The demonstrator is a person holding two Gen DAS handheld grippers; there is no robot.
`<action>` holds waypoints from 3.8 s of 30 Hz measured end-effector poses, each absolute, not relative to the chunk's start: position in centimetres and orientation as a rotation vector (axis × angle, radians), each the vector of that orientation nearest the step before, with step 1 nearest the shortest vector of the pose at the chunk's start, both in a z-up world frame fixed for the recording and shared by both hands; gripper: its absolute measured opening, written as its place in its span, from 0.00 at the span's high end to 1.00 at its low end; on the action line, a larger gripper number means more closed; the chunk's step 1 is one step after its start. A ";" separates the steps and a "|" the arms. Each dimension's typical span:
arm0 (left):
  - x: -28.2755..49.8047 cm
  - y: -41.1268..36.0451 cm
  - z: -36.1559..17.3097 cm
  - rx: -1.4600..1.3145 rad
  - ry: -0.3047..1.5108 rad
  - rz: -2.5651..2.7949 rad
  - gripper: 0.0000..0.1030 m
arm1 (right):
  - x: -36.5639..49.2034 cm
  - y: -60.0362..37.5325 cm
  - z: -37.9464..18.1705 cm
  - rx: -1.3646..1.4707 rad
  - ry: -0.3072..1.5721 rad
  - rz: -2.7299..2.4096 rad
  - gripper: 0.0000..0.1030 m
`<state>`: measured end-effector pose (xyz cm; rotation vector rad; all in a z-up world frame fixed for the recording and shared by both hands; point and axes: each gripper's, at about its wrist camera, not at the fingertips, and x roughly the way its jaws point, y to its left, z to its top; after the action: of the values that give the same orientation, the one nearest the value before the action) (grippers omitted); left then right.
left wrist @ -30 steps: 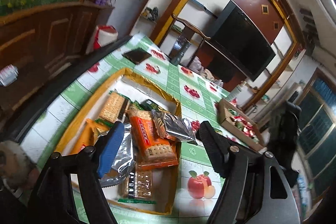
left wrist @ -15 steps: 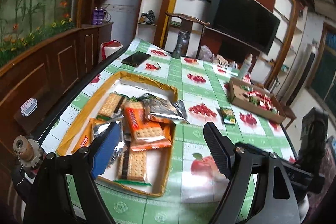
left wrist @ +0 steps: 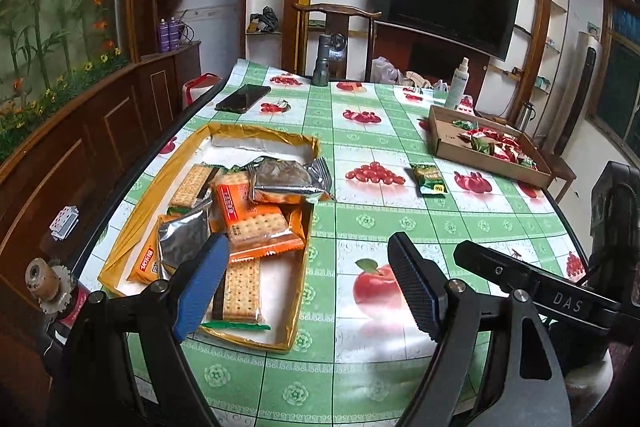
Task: Organize snacks
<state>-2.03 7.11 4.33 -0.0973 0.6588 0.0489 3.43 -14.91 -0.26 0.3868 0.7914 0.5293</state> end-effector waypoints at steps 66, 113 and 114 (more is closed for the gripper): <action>-1.7 19.0 6.0 -0.410 0.534 -0.002 0.21 | 23.8 -18.0 -3.4 0.276 0.965 0.372 0.36; -3.5 12.4 1.5 -0.075 0.734 0.163 0.21 | 8.4 -12.4 -5.0 0.082 1.039 0.540 0.67; -3.6 12.4 1.4 -0.072 0.734 0.165 0.21 | 8.3 -12.5 -5.0 0.085 1.040 0.531 0.67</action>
<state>-3.61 12.42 1.44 -0.0715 0.7340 0.1651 8.33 -12.54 -4.97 0.0854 1.0403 0.5308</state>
